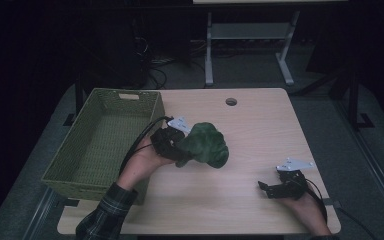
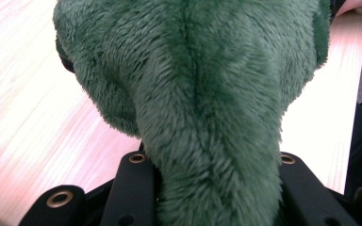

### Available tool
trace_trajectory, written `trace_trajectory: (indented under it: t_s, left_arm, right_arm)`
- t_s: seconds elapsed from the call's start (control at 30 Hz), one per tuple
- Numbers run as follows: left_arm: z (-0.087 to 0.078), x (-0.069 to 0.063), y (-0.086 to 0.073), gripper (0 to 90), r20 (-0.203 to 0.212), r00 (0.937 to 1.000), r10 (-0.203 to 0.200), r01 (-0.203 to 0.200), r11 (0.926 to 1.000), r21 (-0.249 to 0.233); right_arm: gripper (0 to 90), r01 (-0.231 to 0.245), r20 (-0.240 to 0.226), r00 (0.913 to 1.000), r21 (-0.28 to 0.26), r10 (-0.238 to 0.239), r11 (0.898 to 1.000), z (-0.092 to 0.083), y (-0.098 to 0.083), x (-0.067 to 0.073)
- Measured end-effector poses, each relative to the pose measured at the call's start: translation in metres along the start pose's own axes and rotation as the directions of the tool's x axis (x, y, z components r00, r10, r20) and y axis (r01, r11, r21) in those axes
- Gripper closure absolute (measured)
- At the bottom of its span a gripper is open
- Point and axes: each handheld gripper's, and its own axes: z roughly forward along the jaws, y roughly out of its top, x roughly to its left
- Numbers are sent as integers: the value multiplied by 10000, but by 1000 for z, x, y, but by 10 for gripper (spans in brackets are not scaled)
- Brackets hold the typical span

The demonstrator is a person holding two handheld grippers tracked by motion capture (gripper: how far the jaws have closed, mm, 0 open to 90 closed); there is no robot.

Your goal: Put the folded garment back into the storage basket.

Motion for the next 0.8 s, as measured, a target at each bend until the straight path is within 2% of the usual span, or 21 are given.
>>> trace_trajectory:
  t_s: [0.4,0.63,0.8]
  left_arm:
    - [-35,13,-20,659,-664,9968,-435,429,9990,-111]
    - [-56,21,-32,659,-1055,9918,-727,699,9971,-298]
    - [-67,27,-40,659,-1371,9859,-962,926,9952,-327]
  right_arm:
    - [68,-24,44,10000,20,24,10000,1,0,0]
    - [68,-27,44,10000,22,26,10000,1,0,0]
    - [68,-30,43,10000,24,30,10000,1,0,0]
